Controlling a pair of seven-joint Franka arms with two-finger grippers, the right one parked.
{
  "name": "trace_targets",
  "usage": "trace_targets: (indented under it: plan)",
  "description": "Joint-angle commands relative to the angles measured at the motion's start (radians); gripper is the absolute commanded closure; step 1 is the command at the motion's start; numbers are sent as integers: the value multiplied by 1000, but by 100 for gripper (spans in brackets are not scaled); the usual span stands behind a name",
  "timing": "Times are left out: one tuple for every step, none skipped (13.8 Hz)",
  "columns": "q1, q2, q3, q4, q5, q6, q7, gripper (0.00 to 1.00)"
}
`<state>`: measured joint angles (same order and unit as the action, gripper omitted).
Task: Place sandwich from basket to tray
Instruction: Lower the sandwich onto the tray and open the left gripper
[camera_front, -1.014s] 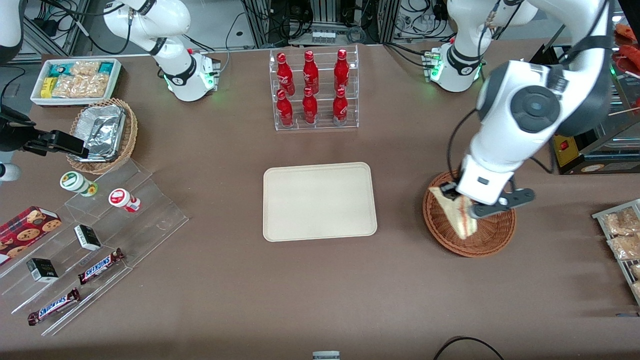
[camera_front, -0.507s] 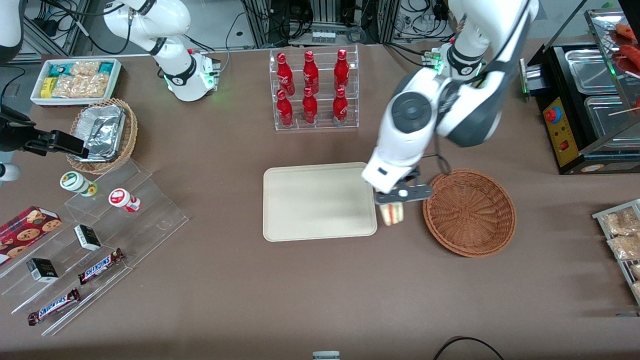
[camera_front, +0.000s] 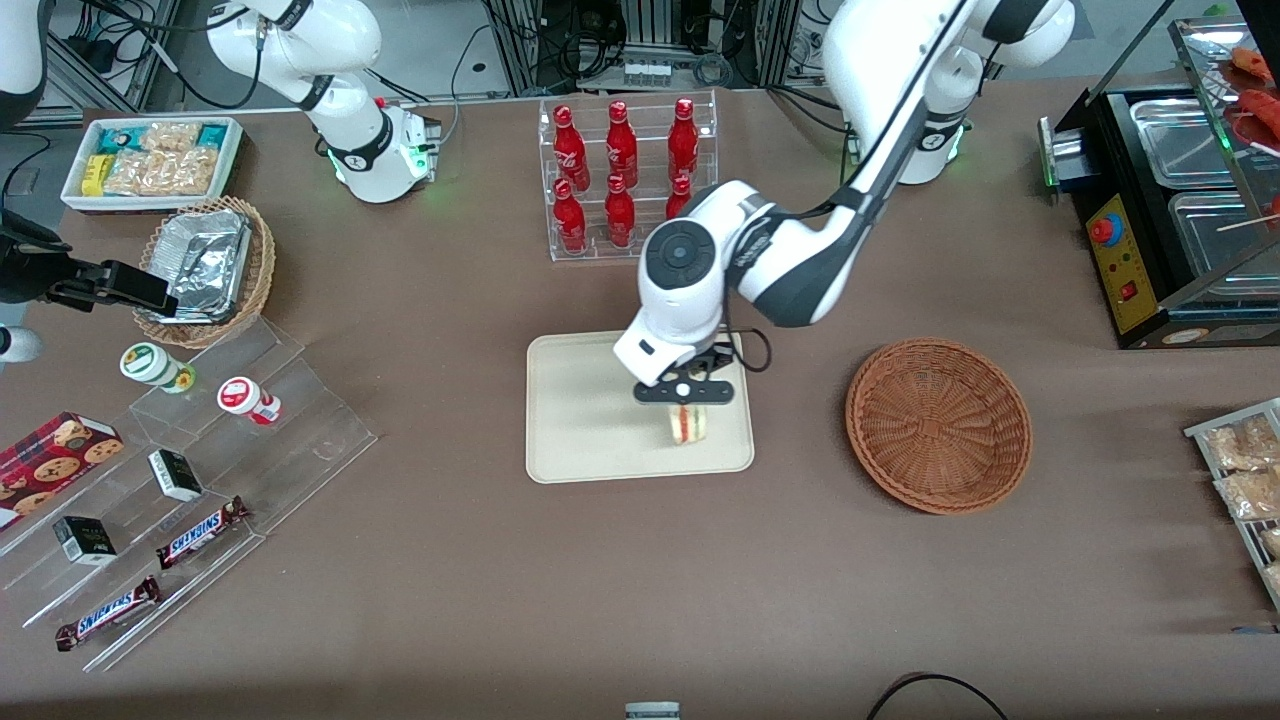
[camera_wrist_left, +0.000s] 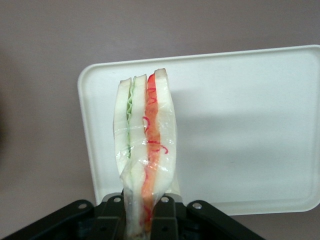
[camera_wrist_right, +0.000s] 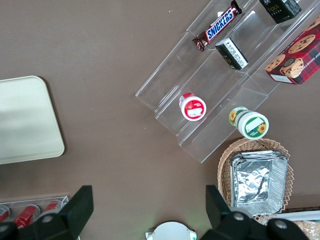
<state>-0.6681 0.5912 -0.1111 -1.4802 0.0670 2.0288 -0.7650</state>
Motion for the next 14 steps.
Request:
trace_targets:
  plan:
    - [-45, 54, 14, 43, 14, 34, -39, 100]
    - [-65, 71, 14, 46, 16, 51, -46, 100]
    - [-85, 82, 16, 46, 17, 57, -56, 100]
    - [-96, 94, 16, 46, 17, 59, -60, 100]
    - [-97, 104, 16, 49, 19, 62, -59, 100]
    - [-108, 110, 16, 51, 30, 68, -59, 100]
    - [-116, 122, 17, 51, 51, 70, -62, 100]
    - [-116, 134, 17, 52, 60, 71, -66, 100]
    - [-116, 148, 17, 60, 68, 79, -77, 100]
    - [-117, 159, 17, 64, 80, 85, -85, 100]
    - [-119, 163, 17, 64, 88, 87, -91, 100]
    - [-117, 168, 17, 64, 92, 87, -99, 100]
    - [-117, 171, 17, 64, 91, 87, -102, 100]
    - [-117, 173, 17, 64, 92, 94, -103, 100]
